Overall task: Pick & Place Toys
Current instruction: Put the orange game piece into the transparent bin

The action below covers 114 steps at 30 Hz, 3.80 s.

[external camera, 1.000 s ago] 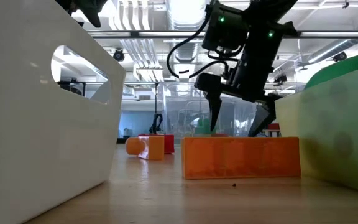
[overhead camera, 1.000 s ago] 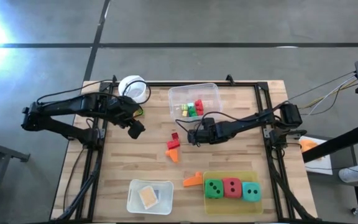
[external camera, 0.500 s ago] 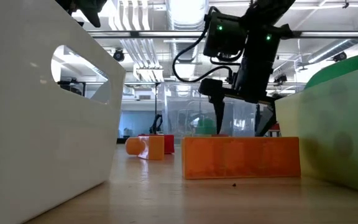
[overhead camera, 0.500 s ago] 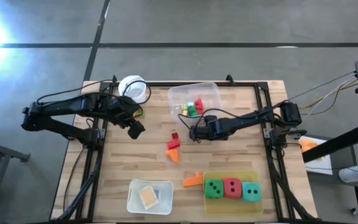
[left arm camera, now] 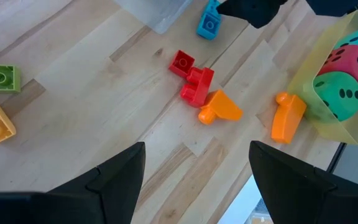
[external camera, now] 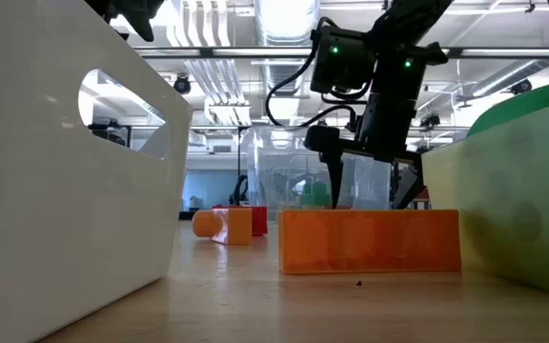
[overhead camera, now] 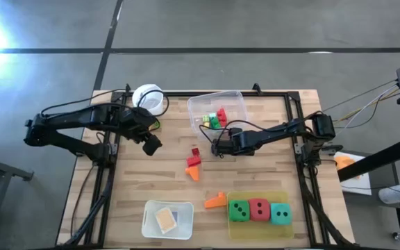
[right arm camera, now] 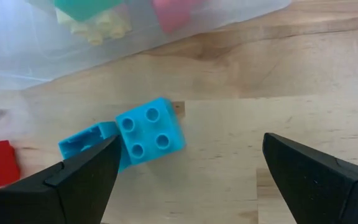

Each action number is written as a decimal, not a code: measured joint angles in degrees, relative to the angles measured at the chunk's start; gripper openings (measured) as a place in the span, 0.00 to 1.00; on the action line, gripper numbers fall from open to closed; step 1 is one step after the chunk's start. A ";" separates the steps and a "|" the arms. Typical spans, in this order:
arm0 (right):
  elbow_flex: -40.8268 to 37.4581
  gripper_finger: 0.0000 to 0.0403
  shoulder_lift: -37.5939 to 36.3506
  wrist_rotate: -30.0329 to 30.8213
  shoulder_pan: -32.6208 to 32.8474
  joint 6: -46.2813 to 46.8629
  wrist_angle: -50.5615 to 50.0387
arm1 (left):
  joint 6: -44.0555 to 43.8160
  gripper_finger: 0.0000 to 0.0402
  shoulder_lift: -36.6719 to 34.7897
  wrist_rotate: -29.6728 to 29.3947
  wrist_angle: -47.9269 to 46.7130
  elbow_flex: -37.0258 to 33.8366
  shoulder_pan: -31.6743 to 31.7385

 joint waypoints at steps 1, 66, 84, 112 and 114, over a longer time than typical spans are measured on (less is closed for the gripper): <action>0.00 0.95 0.00 -0.02 0.00 0.06 0.17 | 0.00 0.73 0.00 -0.02 0.00 0.00 0.02; 38.31 0.75 24.94 -19.15 24.30 -75.74 -18.44 | 7.52 0.73 -0.02 1.12 -6.89 0.00 0.01; 43.28 0.39 24.78 -18.95 24.28 -75.44 -23.77 | 7.65 0.73 -3.97 0.90 -7.26 0.02 0.00; 54.44 0.39 -0.33 -10.42 15.16 -58.22 -52.47 | 8.58 0.73 -5.14 0.87 -7.32 0.02 0.00; 53.33 0.39 -2.10 -9.55 12.96 -54.20 -52.76 | 8.54 0.73 -5.14 0.87 -7.33 0.02 0.00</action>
